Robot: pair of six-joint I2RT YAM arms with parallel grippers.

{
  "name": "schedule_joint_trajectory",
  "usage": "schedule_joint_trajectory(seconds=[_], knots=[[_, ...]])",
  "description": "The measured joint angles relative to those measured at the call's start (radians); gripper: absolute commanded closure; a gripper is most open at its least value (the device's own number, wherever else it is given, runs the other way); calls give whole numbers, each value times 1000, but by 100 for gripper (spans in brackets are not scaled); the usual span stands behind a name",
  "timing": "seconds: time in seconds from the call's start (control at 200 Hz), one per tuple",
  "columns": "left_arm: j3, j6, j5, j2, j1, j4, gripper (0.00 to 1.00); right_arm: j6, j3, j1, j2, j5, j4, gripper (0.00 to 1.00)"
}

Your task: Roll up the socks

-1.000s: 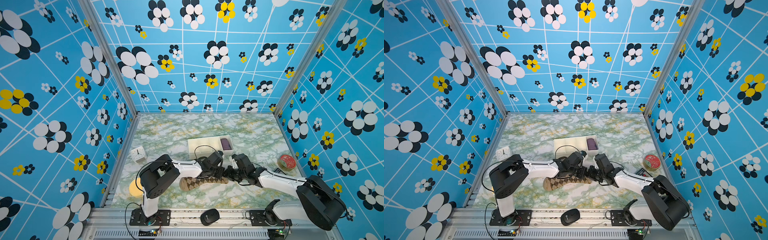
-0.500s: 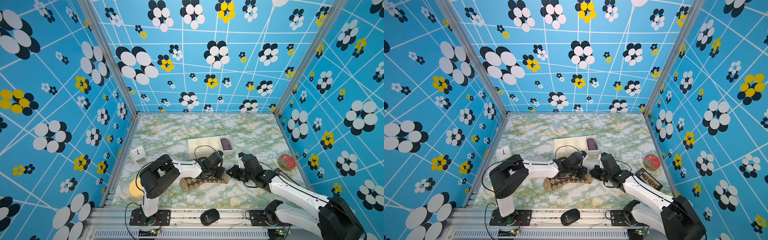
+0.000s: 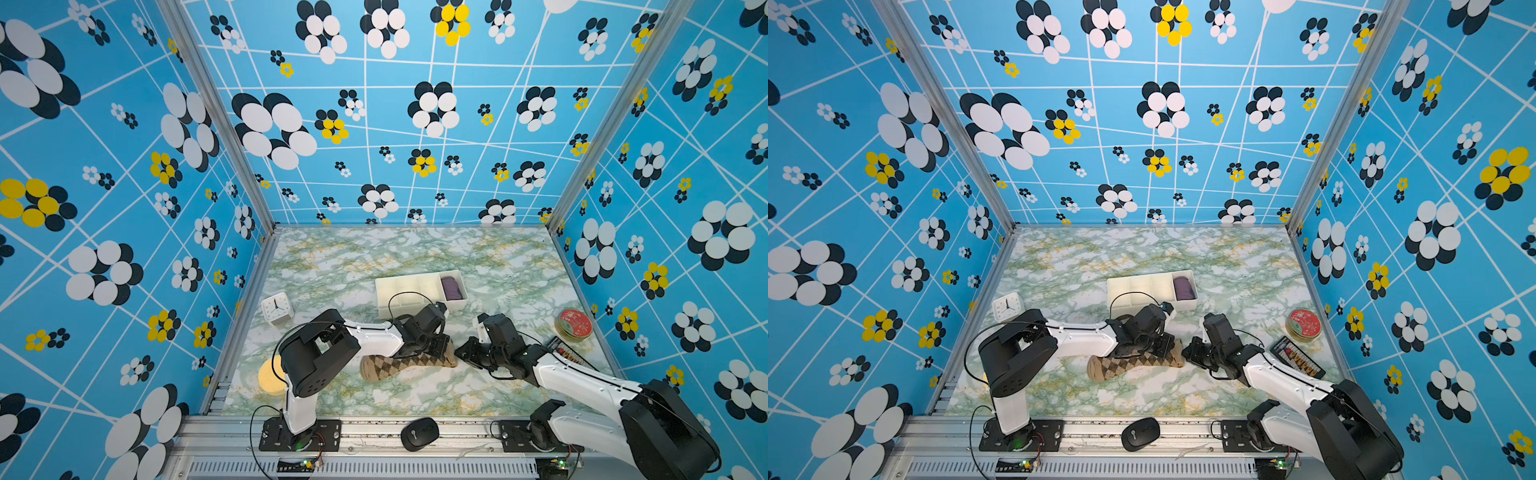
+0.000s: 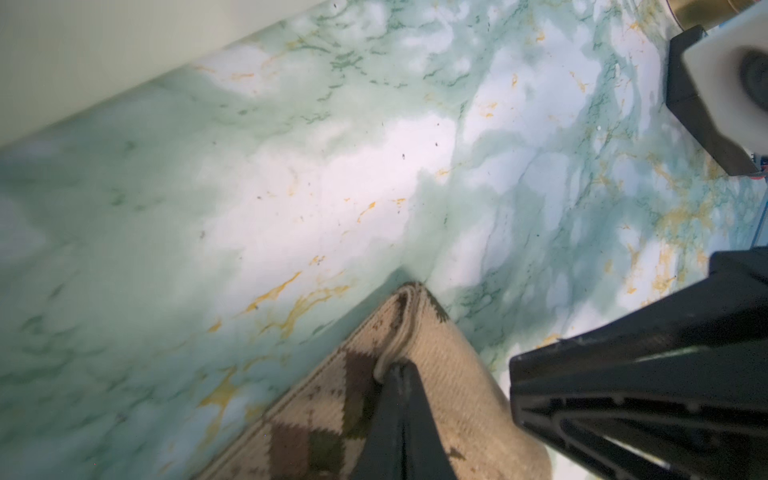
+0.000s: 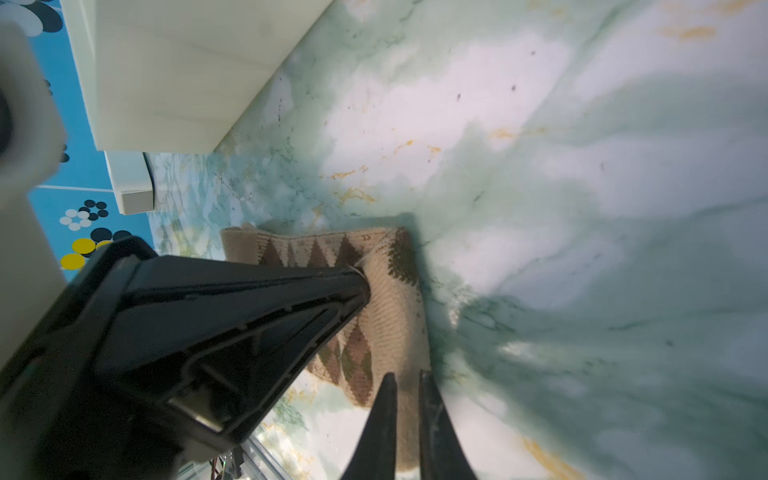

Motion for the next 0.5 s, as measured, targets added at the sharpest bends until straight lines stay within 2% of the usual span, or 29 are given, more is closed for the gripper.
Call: schedule_joint_trajectory(seconds=[0.5], knots=[[-22,-14,44,1,11,34,96,2,-15,-6,61,-31,60,80]])
